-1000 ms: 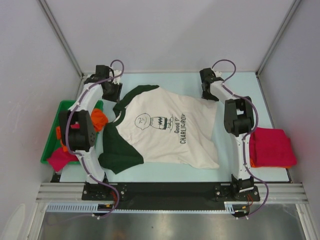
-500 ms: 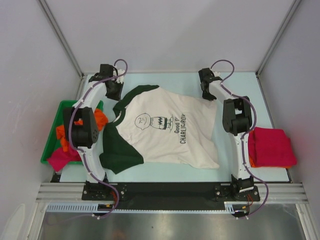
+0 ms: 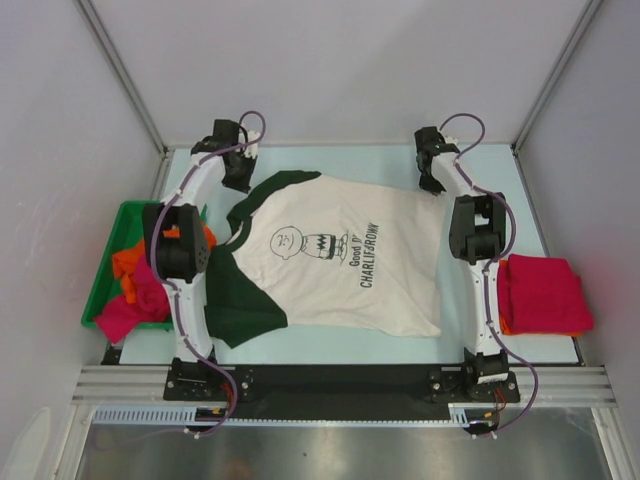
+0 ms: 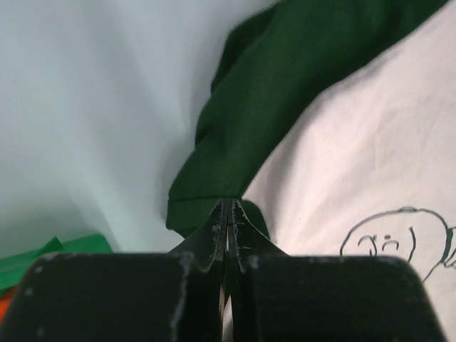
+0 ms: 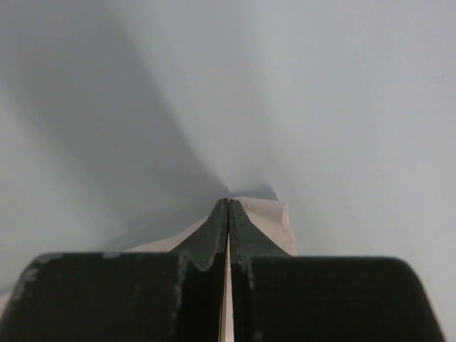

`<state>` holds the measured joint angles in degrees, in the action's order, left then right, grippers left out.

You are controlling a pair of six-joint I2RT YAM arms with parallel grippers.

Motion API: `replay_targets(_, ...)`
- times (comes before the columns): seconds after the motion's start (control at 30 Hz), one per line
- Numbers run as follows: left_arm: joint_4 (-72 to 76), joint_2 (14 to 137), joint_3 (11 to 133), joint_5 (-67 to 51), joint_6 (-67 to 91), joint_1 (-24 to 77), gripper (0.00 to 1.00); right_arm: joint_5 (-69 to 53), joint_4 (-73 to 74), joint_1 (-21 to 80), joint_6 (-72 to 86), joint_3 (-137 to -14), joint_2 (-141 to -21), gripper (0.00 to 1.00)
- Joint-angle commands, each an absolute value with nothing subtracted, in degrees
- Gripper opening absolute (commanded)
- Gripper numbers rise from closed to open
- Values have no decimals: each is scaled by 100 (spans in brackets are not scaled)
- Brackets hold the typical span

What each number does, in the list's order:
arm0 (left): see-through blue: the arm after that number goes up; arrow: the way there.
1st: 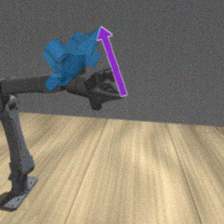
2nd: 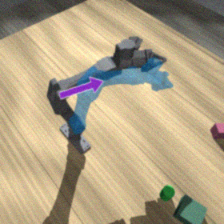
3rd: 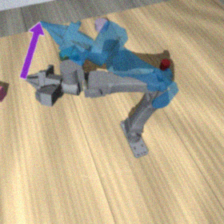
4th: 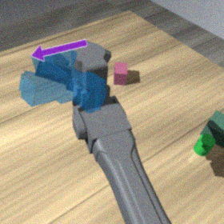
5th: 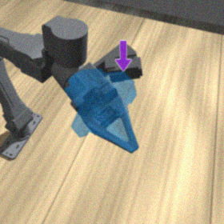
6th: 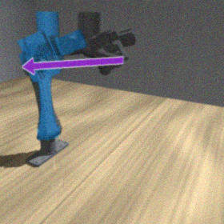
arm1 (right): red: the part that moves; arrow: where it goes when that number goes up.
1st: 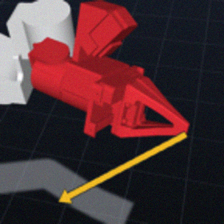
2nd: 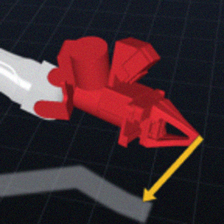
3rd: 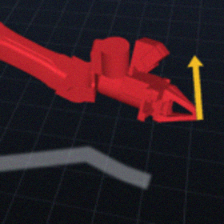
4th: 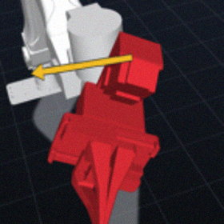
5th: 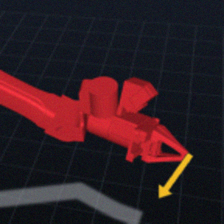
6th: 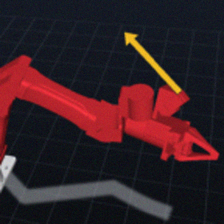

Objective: Fold and stack the t-shirts
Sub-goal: Flatten out the tshirt

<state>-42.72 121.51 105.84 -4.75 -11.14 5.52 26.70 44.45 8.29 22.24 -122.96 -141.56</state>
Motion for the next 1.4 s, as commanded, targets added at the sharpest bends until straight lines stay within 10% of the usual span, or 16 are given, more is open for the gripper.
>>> replay_targets(0.0,-4438,12515,11381,-387,-888,606,10,2891,4974,616,2136,-13428,-14729,0)
replay_targets(0.33,-4816,13456,12902,-325,-878,764,41,2725,4835,255,2347,-14519,-15170,0)
replay_targets(0.6,-4808,13772,13210,-316,-967,888,43,2093,4579,193,2320,-14862,-15416,0)
replay_targets(0.9,-4623,13702,13350,-431,-932,905,49,2030,4016,746,2224,-14107,-14037,51)
replay_targets(1.37,-4474,14291,13667,-282,-1564,1125,55,2453,3946,2873,2178,-11454,-11603,52)
